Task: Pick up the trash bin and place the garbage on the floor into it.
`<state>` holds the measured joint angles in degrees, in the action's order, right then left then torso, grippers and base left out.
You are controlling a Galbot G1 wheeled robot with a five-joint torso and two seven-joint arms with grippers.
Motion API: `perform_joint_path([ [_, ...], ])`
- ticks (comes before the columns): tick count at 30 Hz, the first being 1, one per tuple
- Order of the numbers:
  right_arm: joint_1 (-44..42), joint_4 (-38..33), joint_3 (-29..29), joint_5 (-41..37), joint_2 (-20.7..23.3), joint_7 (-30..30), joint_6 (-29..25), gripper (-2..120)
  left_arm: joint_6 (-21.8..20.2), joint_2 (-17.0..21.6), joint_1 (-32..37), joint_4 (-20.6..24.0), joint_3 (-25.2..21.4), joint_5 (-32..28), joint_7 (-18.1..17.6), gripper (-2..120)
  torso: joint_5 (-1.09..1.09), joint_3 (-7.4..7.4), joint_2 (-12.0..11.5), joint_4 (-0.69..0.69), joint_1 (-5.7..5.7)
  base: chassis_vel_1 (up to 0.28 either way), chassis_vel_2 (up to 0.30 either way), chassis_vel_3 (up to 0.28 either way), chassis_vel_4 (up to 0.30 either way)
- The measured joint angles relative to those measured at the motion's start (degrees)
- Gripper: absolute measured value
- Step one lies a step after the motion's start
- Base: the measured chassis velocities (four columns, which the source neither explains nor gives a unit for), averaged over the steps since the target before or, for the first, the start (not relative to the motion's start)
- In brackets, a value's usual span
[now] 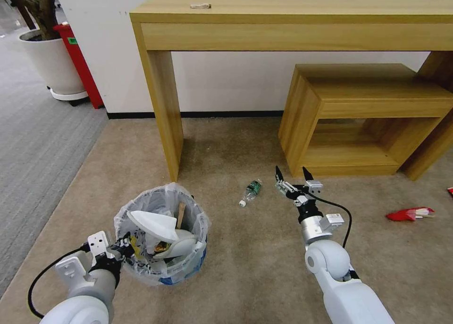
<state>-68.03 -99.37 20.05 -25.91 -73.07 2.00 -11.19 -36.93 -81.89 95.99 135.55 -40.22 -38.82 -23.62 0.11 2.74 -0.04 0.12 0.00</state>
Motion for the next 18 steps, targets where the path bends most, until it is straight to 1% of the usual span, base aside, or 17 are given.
perform_joint_path([
  [3, 0.02, 0.15, -0.27, 0.24, -0.33, -0.04, -0.04, 100, 0.02, 0.12, 0.16, 0.0, -0.05, -0.01, 0.1, 1, 0.01, 0.0, 0.0, 0.0, 0.0, -0.035, 0.035, 0.034, -0.027],
  [6, 0.06, 0.37, -0.46, 0.51, -0.54, -0.06, -0.19, 100, 0.03, 0.13, 0.17, 0.0, 0.08, 0.0, 0.12, 1, 0.0, -0.01, 0.0, -0.01, 0.0, -0.107, 0.102, 0.097, -0.11],
  [14, 0.37, 1.51, -1.13, 1.15, -0.86, -0.08, -1.28, 100, 0.05, 0.39, 0.54, -0.01, 0.19, 0.2, 0.17, 1, 0.02, 0.02, 0.0, 0.0, 0.01, -0.179, 0.185, 0.187, -0.183],
  [15, 0.48, 1.68, -1.34, 1.24, -0.94, -0.08, -1.3, 100, 0.05, 0.44, 0.59, -0.01, 0.15, 0.2, 0.16, 1, -0.01, 0.03, 0.0, -0.01, 0.01, -0.16, 0.125, 0.149, -0.148],
  [18, 0.81, 2.06, -1.8, 1.78, -1.11, 0.13, -1.22, 100, 0.09, 0.47, 0.72, 0.06, 0.1, 0.24, 0.16, 1, 0.02, 0.02, 0.0, -0.01, 0.01, -0.059, 0.069, 0.072, -0.077],
])
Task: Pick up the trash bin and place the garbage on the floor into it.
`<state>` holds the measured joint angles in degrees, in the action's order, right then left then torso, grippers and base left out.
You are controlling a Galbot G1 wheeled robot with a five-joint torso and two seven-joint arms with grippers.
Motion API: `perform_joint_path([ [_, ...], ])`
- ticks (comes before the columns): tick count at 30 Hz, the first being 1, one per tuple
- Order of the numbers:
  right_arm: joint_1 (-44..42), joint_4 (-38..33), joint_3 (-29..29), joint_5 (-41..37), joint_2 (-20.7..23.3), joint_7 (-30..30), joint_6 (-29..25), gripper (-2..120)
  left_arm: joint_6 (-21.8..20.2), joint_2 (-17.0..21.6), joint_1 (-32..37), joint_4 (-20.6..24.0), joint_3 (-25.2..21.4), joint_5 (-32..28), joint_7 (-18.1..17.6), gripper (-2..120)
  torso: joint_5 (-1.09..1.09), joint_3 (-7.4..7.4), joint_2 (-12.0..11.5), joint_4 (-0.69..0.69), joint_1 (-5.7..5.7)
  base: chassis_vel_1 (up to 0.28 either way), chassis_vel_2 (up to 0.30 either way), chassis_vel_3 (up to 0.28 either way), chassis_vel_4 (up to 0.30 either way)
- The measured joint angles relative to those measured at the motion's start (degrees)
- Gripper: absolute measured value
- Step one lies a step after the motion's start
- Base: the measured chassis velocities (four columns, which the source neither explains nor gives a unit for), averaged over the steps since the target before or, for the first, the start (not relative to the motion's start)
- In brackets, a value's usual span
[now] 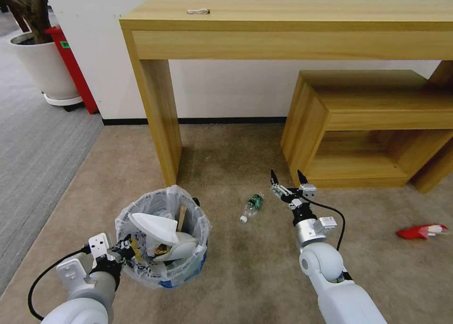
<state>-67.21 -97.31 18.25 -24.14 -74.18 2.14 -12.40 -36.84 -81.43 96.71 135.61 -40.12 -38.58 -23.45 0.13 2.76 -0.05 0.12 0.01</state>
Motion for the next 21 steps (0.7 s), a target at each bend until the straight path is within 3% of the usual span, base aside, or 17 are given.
perform_joint_path([
  [8, 1.51, 2.21, -2.37, -1.13, -0.24, 1.82, 4.01, 100, 0.0, 0.13, 0.63, 0.24, -0.19, 0.25, 0.0, 1, -0.02, -0.04, 0.0, 0.0, -0.01, 0.01, -0.016, -0.01, 0.008],
  [15, 4.78, 6.41, -5.2, -8.52, -1.39, 5.63, 12.75, 100, 0.0, 0.09, 1.0, 0.42, 0.02, 1.22, 0.0, 1, -0.01, -0.02, 0.0, 0.0, 0.0, 0.0, 0.0, 0.0, 0.0],
  [16, 6.52, 8.68, -6.12, -12.45, -2.26, 7.62, 17.21, 100, 0.0, 0.05, 1.19, 0.48, 0.07, 1.64, -0.01, 1, -0.01, -0.03, 0.0, 0.0, 0.0, 0.0, 0.0, 0.0, 0.0],
  [18, 8.78, 11.98, -6.98, -16.65, -3.6, 9.52, 20.92, 100, -0.01, -0.04, 1.32, 0.52, 0.07, 2.13, -0.01, 1, -0.02, -0.03, 0.0, 0.0, -0.01, 0.0, 0.0, 0.0, 0.0],
  [21, 10.67, 15.03, -7.61, -19.27, -5.01, 10.3, 23.22, 100, -0.01, -0.27, 1.42, 0.52, 0.14, 2.69, -0.02, 1, -0.01, -0.02, 0.0, 0.0, 0.0, 0.0, 0.0, 0.0, 0.0],
])
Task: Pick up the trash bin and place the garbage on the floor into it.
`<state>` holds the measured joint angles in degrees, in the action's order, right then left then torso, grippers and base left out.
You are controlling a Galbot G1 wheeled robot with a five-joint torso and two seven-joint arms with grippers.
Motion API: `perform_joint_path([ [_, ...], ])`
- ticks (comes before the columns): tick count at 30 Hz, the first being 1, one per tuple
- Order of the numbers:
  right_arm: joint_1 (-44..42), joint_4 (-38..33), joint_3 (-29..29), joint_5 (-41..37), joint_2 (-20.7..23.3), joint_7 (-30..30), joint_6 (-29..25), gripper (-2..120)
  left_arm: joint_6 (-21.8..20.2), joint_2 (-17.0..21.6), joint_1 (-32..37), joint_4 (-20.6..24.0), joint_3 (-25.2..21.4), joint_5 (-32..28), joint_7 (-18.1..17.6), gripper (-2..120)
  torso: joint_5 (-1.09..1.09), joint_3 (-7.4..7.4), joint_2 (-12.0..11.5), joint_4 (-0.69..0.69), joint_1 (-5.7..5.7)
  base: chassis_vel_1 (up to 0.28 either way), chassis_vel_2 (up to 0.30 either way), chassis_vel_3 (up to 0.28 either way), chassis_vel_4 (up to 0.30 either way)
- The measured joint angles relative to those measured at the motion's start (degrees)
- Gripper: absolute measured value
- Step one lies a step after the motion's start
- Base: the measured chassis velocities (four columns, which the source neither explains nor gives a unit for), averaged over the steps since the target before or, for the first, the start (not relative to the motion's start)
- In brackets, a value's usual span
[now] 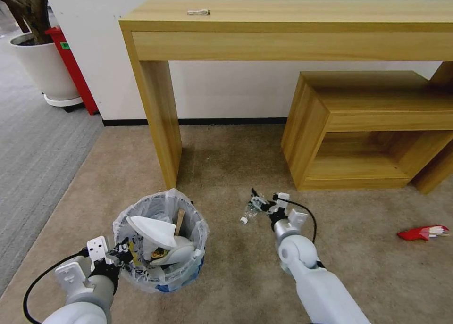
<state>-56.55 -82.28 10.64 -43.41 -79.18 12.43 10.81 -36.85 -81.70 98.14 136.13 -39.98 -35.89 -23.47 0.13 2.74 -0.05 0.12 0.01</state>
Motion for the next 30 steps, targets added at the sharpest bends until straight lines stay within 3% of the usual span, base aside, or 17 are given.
perform_joint_path([
  [5, 3.93, 7.35, -1.03, -2.04, -4.12, 0.01, 1.17, 100, 0.01, -0.63, 0.13, -0.25, 0.22, 0.98, 0.01, 1, 0.0, 0.0, 0.0, 0.0, 0.0, 0.0, 0.0, 0.0, 0.0],
  [10, 7.87, 14.83, -0.75, 0.77, -8.38, -0.38, 1.26, 100, 0.07, -0.76, 0.15, -0.45, -0.33, 1.1, 0.05, 1, -0.01, 0.0, 0.0, -0.01, 0.0, 0.0, 0.0, 0.0, 0.0],
  [19, 12.82, 19.66, 1.3, 5.11, -9.04, -0.37, 1.17, 100, 0.2, -1.15, -0.08, -1.07, -0.29, 1.58, 0.07, 1, -0.01, 0.0, 0.0, 0.0, 0.0, 0.0, 0.0, 0.0, 0.0],
  [30, 18.89, 31.46, 3.28, 9.2, -9.7, -3.5, -0.43, 100, 0.3, -1.48, -0.33, -1.79, 0.62, 2.78, 0.24, 1, -0.02, 0.0, 0.0, 0.0, 0.0, 0.0, 0.0, 0.0, 0.0],
])
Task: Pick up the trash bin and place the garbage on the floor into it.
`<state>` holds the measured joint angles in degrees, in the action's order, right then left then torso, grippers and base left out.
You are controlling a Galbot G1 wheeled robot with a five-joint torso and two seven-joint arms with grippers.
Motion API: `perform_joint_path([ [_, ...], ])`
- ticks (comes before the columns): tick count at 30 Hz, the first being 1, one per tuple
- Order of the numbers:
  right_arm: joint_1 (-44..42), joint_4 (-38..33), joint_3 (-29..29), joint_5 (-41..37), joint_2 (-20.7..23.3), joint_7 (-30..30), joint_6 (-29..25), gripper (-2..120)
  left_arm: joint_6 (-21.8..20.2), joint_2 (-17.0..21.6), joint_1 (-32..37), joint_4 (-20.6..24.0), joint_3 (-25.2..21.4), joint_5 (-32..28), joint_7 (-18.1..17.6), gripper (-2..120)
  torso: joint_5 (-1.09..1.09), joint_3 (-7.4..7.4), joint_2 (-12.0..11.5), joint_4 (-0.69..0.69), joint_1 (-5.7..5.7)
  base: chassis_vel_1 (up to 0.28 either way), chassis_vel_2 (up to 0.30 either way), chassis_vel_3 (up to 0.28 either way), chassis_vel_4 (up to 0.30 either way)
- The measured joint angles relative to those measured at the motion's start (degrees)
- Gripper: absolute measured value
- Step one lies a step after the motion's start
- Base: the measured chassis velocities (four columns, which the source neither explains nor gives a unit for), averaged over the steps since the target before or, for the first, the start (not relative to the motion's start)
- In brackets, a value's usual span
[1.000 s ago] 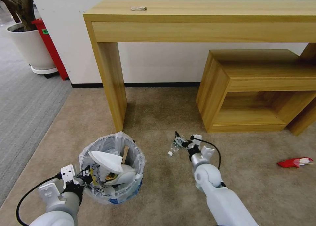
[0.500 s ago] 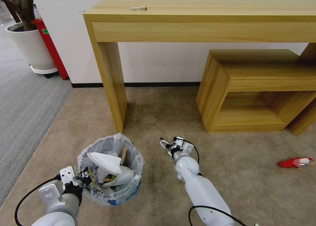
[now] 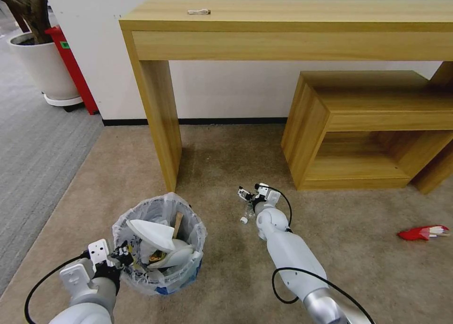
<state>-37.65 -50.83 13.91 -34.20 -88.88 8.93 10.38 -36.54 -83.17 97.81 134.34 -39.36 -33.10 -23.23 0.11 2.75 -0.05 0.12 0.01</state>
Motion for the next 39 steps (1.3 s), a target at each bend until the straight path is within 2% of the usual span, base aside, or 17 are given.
perform_joint_path([
  [8, 0.68, 1.68, 1.38, 1.78, -0.7, 0.6, 0.95, 100, 0.29, 0.39, 0.35, -0.02, -0.78, -0.33, 0.27, 1, 0.0, 0.0, 0.0, 0.0, 0.0, 0.0, 0.0, 0.0, 0.0],
  [15, 0.61, 0.8, 1.9, 4.52, 0.9, 3.38, 5.46, 100, 0.43, 0.44, 0.2, -0.35, -0.5, -0.4, 0.4, 1, 0.0, -0.01, 0.0, 0.0, 0.0, 0.0, 0.0, 0.0, 0.0],
  [21, 0.63, 2.14, 1.76, 6.27, 1.5, 2.89, 5.76, 100, 0.48, 0.41, 0.18, -0.49, -0.23, -0.38, 0.41, 1, 0.0, -0.01, 0.0, 0.0, 0.0, 0.0, 0.0, 0.0, 0.0],
  [28, 2.19, 7.38, 2.35, 9.33, -0.53, 1.81, 4.21, 100, 0.63, 0.35, 0.98, -0.05, -0.44, -0.3, 0.46, 1, 0.0, -0.01, 0.0, 0.0, 0.0, 0.0, 0.0, 0.0, 0.0],
  [39, 4.2, 11.63, 3.57, 12.07, -1.46, 1.5, 4.12, 98, 0.73, 0.24, 1.46, 0.38, -0.76, -0.15, 0.48, 1, 0.0, -0.01, 0.0, 0.0, 0.0, 0.0, 0.0, 0.0, 0.0],
])
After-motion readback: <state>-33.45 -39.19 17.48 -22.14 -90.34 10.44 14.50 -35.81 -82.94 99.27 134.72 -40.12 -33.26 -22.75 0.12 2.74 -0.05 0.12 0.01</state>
